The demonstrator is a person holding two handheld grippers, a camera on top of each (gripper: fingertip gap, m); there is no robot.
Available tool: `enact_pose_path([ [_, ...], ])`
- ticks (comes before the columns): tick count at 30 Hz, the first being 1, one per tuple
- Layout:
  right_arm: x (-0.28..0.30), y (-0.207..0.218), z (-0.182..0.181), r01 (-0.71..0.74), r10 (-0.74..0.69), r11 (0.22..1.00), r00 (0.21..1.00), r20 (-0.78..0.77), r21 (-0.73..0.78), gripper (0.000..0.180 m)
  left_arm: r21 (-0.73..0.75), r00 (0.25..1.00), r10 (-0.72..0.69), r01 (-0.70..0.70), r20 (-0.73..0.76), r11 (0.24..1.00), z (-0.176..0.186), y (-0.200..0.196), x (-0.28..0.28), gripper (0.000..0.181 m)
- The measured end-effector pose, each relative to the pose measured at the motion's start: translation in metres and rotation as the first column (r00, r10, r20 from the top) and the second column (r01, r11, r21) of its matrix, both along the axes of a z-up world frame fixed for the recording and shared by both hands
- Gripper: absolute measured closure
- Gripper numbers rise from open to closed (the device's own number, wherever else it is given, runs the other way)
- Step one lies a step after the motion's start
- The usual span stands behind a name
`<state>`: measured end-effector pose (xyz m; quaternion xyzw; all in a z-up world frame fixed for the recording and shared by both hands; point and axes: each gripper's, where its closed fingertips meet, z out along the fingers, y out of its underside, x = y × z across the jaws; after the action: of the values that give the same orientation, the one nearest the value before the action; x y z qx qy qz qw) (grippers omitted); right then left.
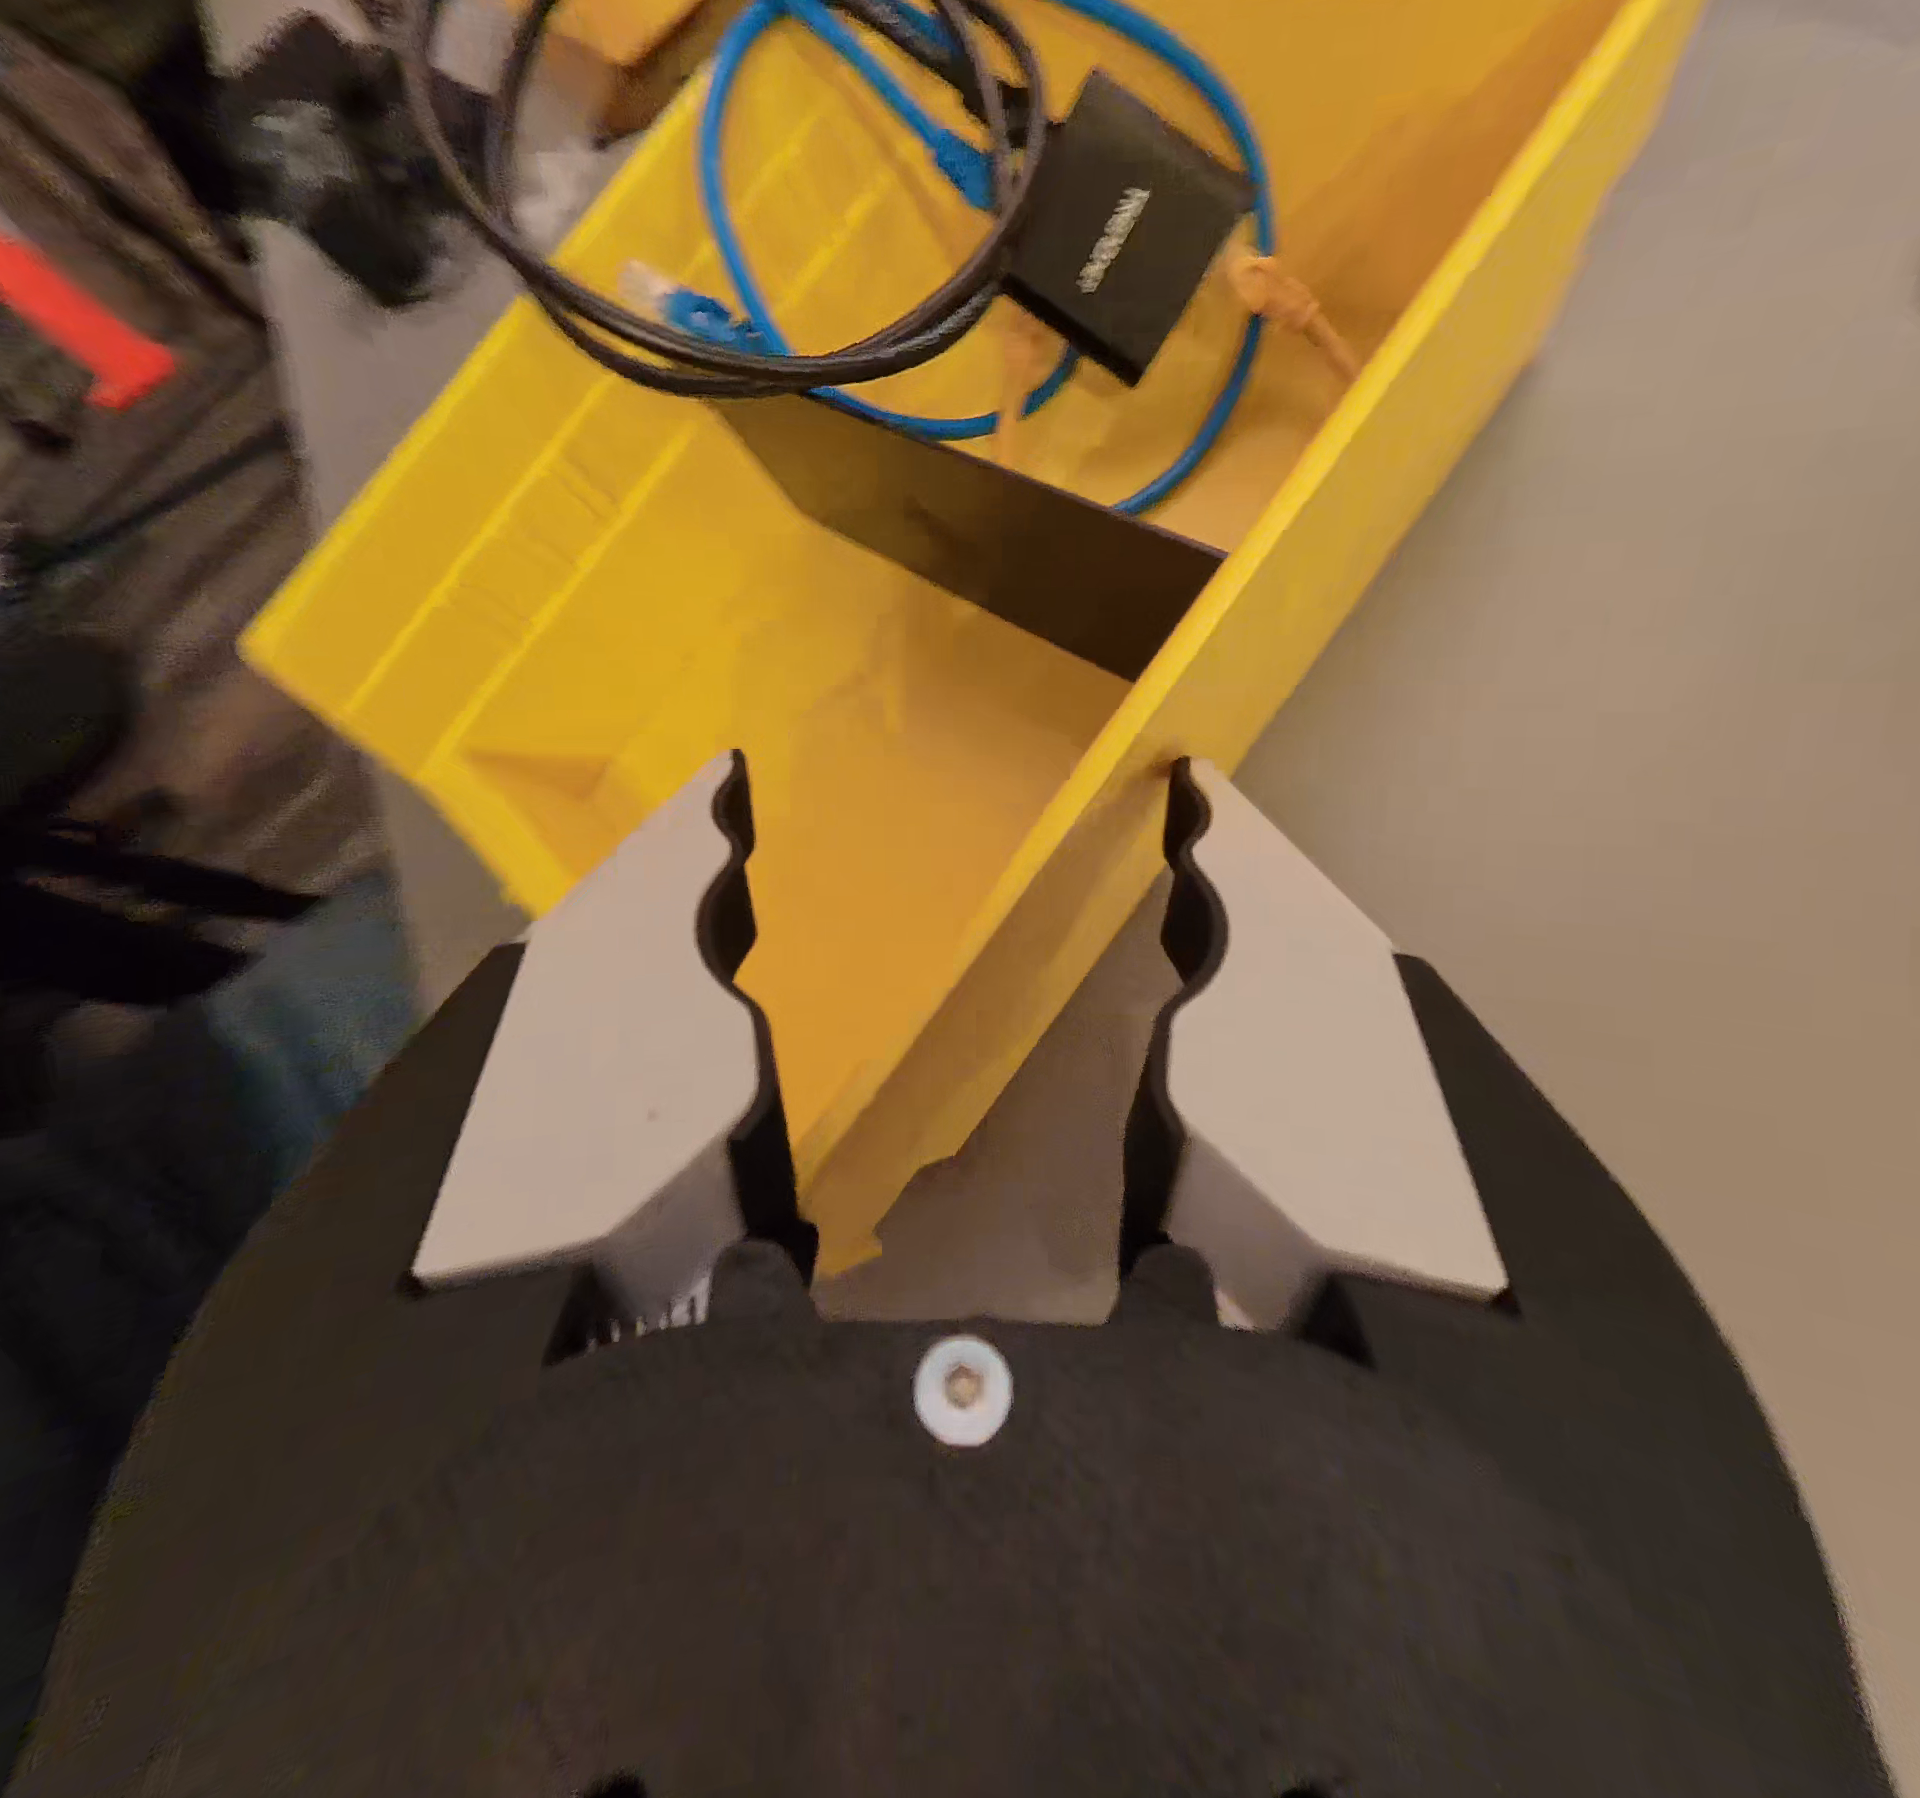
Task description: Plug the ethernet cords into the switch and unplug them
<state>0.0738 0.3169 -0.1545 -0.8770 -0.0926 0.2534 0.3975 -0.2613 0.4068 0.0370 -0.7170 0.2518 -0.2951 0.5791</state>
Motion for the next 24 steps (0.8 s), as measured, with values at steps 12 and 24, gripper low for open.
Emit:
enact_pose_path([
  [12, 0.069, -0.076, 0.1, -0.016, 0.064, 0.968, 0.981, -0.184, 0.251, 0.103, -0.01, 0.968, -0.251, 0.251, -0.021, 0.968, -0.003, -0.056, 0.17, 0.175],
  [24, 0.153, -0.246, 0.109, 0.378, -0.28, 0.87, 0.908, -0.312, 0.318, 0.079, -0.045, 0.823, -0.515, 0.52, -0.242, 0.853, -0.095, -0.164, 0.399, 0.174],
])
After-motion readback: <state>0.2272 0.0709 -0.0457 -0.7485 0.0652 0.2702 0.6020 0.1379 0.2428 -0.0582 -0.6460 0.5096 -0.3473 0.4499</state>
